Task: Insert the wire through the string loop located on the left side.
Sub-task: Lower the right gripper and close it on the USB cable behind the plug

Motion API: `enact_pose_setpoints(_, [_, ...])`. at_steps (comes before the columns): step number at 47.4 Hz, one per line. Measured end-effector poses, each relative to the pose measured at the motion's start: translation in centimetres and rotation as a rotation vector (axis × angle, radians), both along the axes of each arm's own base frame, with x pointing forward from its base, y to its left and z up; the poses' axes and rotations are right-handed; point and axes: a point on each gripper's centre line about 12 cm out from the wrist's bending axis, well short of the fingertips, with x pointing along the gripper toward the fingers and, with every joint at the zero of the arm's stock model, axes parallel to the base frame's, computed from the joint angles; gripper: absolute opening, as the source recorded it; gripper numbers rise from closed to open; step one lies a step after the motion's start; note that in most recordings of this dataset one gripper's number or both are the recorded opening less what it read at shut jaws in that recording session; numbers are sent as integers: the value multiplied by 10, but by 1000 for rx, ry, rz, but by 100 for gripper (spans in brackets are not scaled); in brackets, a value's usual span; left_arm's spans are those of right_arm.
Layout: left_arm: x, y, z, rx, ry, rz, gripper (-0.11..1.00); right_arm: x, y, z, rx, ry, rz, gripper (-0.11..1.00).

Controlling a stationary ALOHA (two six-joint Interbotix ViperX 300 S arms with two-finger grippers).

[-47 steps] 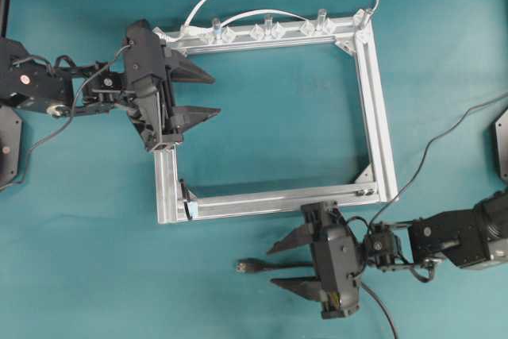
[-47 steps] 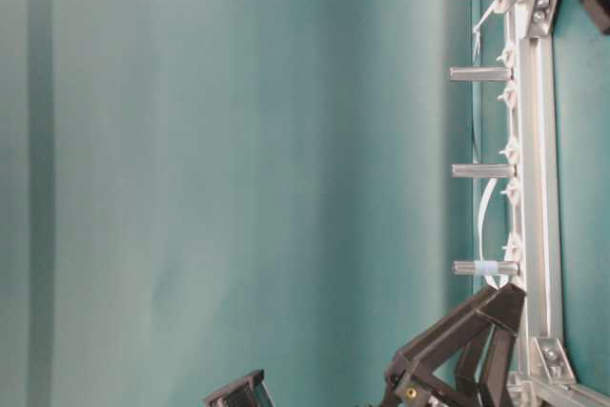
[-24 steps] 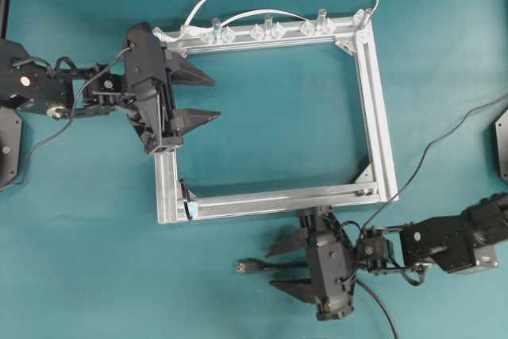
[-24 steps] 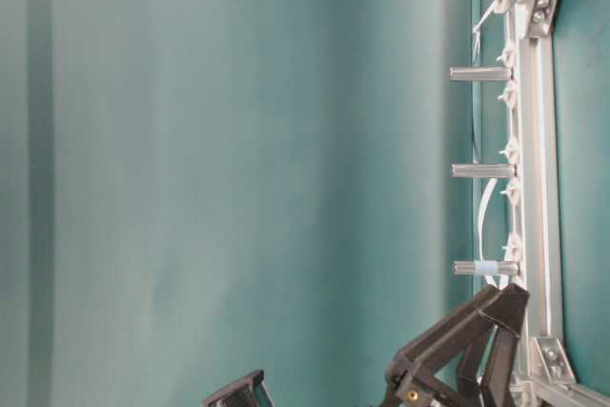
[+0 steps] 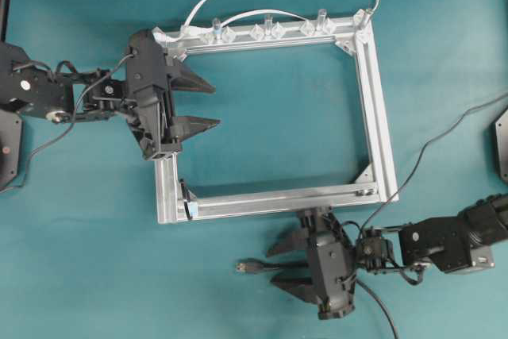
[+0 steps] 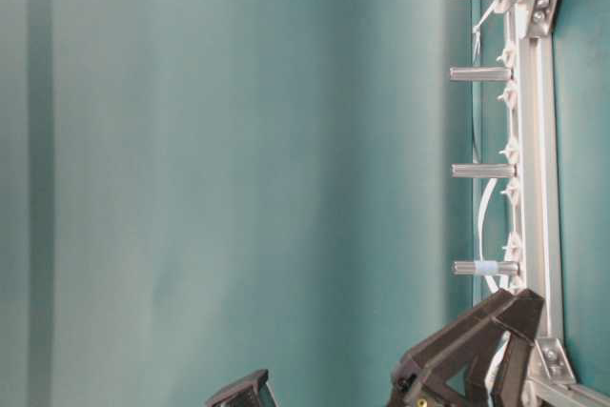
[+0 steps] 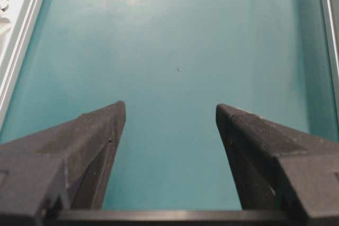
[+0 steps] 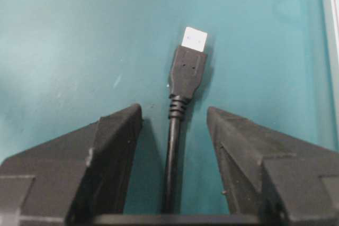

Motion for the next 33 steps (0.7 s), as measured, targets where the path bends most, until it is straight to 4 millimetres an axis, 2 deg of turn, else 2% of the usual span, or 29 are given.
enact_pose_setpoints(16, [0, -1, 0, 0, 0, -3, 72, 1, -3, -2, -2, 4, -8, 57])
enact_pose_setpoints(19, [0, -1, -1, 0, 2, -3, 72, 1, -4, -2, -2, 6, -10, 48])
enact_pose_setpoints(22, [0, -2, -1, 1, 2, -5, 72, 2, -4, -2, -1, 4, -10, 30])
enact_pose_setpoints(26, [0, -2, 0, 0, 0, -6, 72, 1, -4, -2, -1, 10, -9, 12])
enact_pose_setpoints(33, [0, -4, 0, 0, 0, -11, 72, 2, -4, -4, 8, 39, -15, 9])
